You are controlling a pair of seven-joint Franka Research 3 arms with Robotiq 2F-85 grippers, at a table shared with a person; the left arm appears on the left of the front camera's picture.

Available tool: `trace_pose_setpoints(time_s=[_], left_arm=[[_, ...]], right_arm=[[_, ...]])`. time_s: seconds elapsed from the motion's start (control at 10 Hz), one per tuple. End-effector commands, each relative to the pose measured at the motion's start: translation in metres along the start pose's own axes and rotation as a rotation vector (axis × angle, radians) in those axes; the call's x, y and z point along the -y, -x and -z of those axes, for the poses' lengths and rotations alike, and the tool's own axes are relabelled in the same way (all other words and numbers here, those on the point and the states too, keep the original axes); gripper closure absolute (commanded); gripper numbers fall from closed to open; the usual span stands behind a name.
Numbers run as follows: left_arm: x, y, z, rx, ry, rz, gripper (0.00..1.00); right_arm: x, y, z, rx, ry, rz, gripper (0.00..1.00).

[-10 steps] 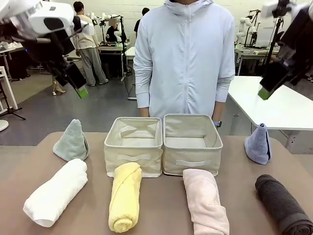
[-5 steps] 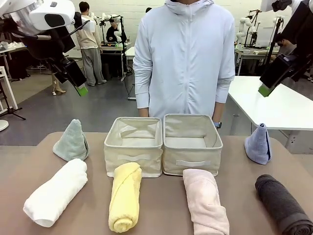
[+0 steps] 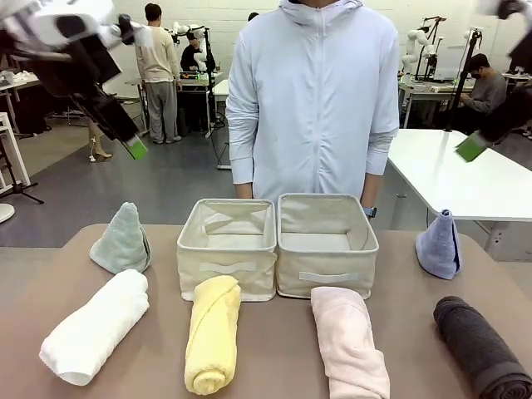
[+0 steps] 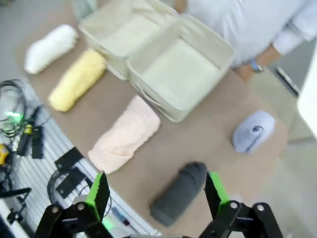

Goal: Sort the towels based on their folding style.
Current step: Pick up one triangle-folded towel and place it in the left Fabric basket.

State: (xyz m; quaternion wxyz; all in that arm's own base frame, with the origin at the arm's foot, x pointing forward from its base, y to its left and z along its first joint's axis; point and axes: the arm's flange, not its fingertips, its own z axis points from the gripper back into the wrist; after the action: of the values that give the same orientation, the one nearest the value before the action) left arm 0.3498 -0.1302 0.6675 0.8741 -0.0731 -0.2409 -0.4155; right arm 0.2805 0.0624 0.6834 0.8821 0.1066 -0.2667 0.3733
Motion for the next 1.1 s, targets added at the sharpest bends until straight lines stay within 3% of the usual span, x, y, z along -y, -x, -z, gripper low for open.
trace_pose_setpoints(time_s=[0.0, 0.1, 0.2, 0.4, 0.6, 0.9, 1.0], left_arm=[[-0.059, 0.029, -0.031, 0.142, 0.392, 0.241, 0.00], [-0.085, 0.048, -0.044, 0.279, 0.459, 0.301, 0.00], [-0.114, 0.070, -0.052, 0.399, 0.521, 0.280, 0.00], [-0.146, 0.105, -0.053, 0.572, 0.500, 0.226, 0.00], [-0.159, 0.133, -0.047, 0.638, 0.489, 0.211, 0.00], [-0.167, 0.147, -0.043, 0.634, 0.504, 0.122, 0.00], [-0.165, 0.144, -0.042, 0.615, 0.505, 0.101, 0.00]], right_arm=[[0.068, 0.019, -0.014, 0.066, -0.355, -0.057, 0.00], [0.098, 0.036, -0.016, 0.150, -0.423, -0.029, 0.00], [0.128, 0.054, -0.018, 0.238, -0.513, 0.003, 0.00], [0.163, 0.082, -0.024, 0.351, -0.590, 0.039, 0.00], [0.180, 0.107, -0.033, 0.418, -0.612, 0.034, 0.00], [0.200, 0.142, -0.035, 0.462, -0.523, -0.071, 0.00], [0.203, 0.146, -0.032, 0.469, -0.478, -0.044, 0.00]])
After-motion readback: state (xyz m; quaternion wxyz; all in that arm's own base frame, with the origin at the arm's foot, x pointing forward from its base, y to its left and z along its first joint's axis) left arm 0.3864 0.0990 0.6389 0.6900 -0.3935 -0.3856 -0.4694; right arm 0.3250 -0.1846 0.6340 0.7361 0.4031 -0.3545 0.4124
